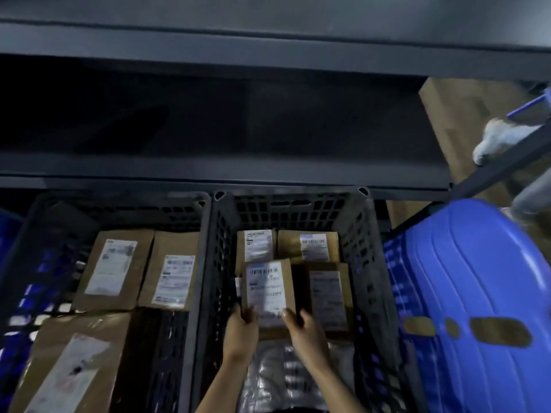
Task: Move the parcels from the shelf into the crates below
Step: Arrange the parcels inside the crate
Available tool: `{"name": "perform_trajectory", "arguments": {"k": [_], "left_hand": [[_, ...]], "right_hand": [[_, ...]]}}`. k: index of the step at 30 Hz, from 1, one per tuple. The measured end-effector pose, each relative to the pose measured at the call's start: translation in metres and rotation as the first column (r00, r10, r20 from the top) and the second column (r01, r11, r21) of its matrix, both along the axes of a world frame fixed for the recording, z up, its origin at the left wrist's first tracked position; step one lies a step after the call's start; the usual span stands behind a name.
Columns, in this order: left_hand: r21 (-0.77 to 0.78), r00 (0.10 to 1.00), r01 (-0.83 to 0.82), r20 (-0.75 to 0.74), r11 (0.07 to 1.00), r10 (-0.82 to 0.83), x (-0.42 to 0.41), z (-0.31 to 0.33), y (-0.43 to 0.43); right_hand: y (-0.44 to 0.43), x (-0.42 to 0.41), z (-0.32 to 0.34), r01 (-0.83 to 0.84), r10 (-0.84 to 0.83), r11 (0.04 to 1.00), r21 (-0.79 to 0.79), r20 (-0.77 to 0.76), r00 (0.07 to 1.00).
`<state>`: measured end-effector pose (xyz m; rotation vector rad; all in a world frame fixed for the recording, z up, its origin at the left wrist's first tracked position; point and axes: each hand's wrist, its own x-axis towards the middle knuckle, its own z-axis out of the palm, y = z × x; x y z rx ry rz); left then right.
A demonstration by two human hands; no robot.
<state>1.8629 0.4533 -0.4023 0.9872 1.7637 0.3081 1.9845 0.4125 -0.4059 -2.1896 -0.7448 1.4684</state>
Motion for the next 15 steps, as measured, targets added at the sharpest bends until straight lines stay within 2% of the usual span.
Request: {"name": "perform_trajectory", "arguments": {"k": [2,4,8,13,15], "left_hand": [[-0.098,1.000,-0.018,-0.015,0.995,0.016,0.004,-0.014,0.001],[-0.131,0.999,-0.005,-0.052,0.991,-0.001,0.004,-0.025,0.005],[-0.050,0.958,0.039,-0.283,0.998,-0.052,0.002,-0.039,0.013],[0.176,0.953,0.140,-0.291,0.974,-0.085,-0.005,-0.043,0.002],[0.193,0.955,0.154,-0.280,0.969,-0.096,-0.006,-0.047,-0.002]], "right_hand": [[0.003,-0.003,-0.017,-0.006,0.005,0.998,-0.059,-0.015,1.000],[0.006,-0.007,-0.031,-0.015,0.013,0.994,-0.107,-0.018,1.000],[0.011,-0.016,-0.049,0.002,0.002,0.996,-0.090,0.051,0.999],[0.011,-0.026,-0.053,0.039,-0.032,0.995,-0.088,0.075,0.997],[0.010,-0.028,-0.052,0.033,-0.024,0.994,-0.104,0.086,0.996]]}}
